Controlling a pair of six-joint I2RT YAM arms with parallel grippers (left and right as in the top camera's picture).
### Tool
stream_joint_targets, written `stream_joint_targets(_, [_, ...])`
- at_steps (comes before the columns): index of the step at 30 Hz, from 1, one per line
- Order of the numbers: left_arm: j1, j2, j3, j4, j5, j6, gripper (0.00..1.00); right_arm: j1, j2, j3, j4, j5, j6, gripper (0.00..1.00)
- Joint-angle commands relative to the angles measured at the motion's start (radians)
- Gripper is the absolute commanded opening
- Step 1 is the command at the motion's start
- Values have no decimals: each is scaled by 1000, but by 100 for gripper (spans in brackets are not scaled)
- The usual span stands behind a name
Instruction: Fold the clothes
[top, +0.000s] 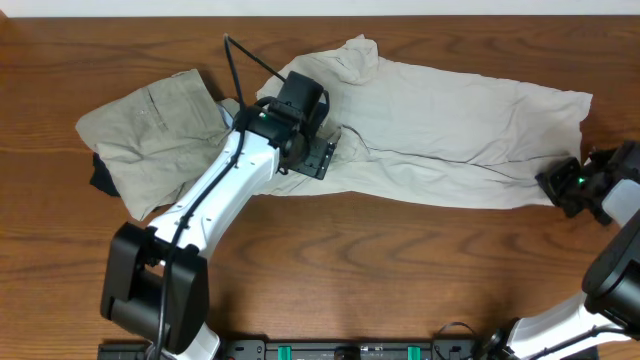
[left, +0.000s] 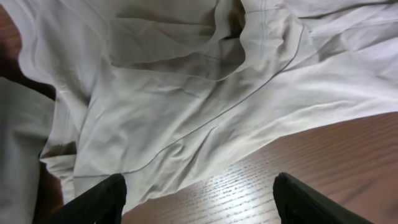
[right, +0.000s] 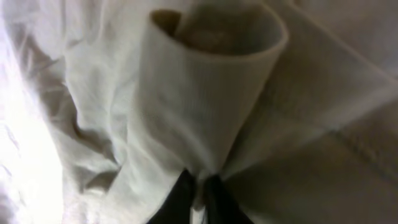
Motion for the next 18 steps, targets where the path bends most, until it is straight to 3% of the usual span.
stream_joint_targets(1, [5,-3,13,-9,-13,3,79,3,16,4,27,-78,50,1])
stream_joint_targets(8, [5,-3,12,-7,-13,4,79,-51,-16,4,47,-231,101,2])
stream_joint_targets(12, [5,-3,12,-8,-13,10,79,-95,-19,4,-27,-176,26,29])
stream_joint_targets(15, [5,-3,12,-16,-13,10,80,-140,-19,4,-125,-38,-11,36])
stream_joint_targets(18, [5,-3,5,-35,-13,10,80,-192,-20,4,-167,-46,-81,38])
